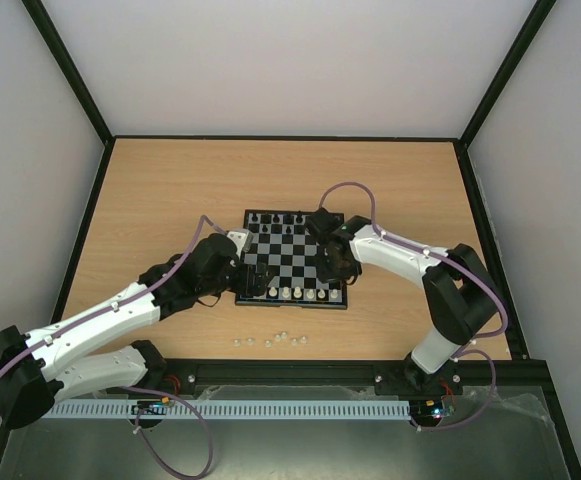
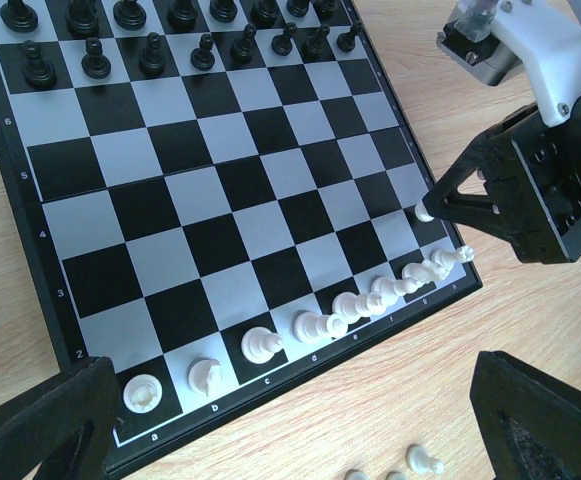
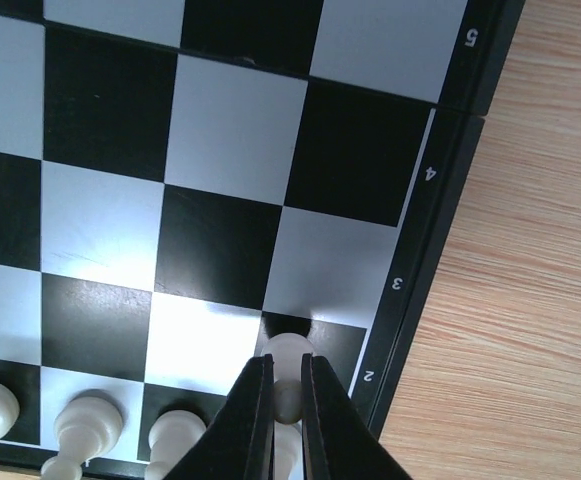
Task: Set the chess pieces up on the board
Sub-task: Place the chess piece on the chessboard, then pick up the chess piece at the center of the board.
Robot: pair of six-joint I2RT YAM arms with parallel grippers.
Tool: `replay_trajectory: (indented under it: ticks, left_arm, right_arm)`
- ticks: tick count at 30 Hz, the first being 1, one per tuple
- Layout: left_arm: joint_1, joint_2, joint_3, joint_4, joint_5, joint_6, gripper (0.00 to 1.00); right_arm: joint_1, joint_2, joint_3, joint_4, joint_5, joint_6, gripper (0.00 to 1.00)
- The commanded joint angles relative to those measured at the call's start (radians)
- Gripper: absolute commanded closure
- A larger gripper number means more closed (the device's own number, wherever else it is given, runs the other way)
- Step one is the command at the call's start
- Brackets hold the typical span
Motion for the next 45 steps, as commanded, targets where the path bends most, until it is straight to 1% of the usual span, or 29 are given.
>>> replay_trajectory:
  ticks: [1,15,19,26,32,34,38,42,43,45]
  left_arm:
    - [0.007,-0.004,-0.005,0.005,0.001,-0.004,0.01]
    - [0.012,0.001,-0.014,0.010,0.002,0.000,0.01]
    - [0.014,-0.001,-0.016,0.008,0.001,-0.001,0.01]
    - [0.019,-0.002,-0.018,0.008,0.004,0.000,0.01]
    - [0.024,-0.004,-0.013,0.006,0.004,0.005,0.01]
    - [0.026,-0.007,-0.009,0.003,0.002,0.006,0.01]
    - [0.031,-0.015,-0.002,-0.008,-0.006,0.011,0.01]
    - [0.036,-0.030,0.008,-0.024,-0.017,0.014,0.01]
    - [0.037,-0.036,0.009,-0.028,-0.022,0.015,0.01]
    - [0.038,-0.049,0.008,-0.031,-0.028,0.014,0.01]
  right_arm:
    - [-0.005,0.015,-0.026,-0.021,-0.010,-0.012,0.98]
    - [-0.005,0.015,-0.059,-0.017,-0.008,-0.010,0.97]
    - [-0.005,0.018,-0.060,-0.015,-0.004,-0.010,0.93]
    - [-0.005,0.004,-0.052,-0.020,0.001,-0.010,0.82]
    - [-0.005,-0.045,-0.043,-0.031,0.024,-0.003,0.64]
    - [-0.005,-0.071,-0.043,-0.036,0.025,-0.001,0.55]
    - [-0.006,-0.135,-0.049,-0.048,0.019,0.000,0.42]
    - [-0.005,-0.205,-0.071,-0.052,-0.007,0.004,0.27]
    - [-0.005,-0.224,-0.081,-0.049,-0.022,0.003,0.25]
    - [-0.006,-0.262,-0.105,-0.030,-0.066,0.000,0.24]
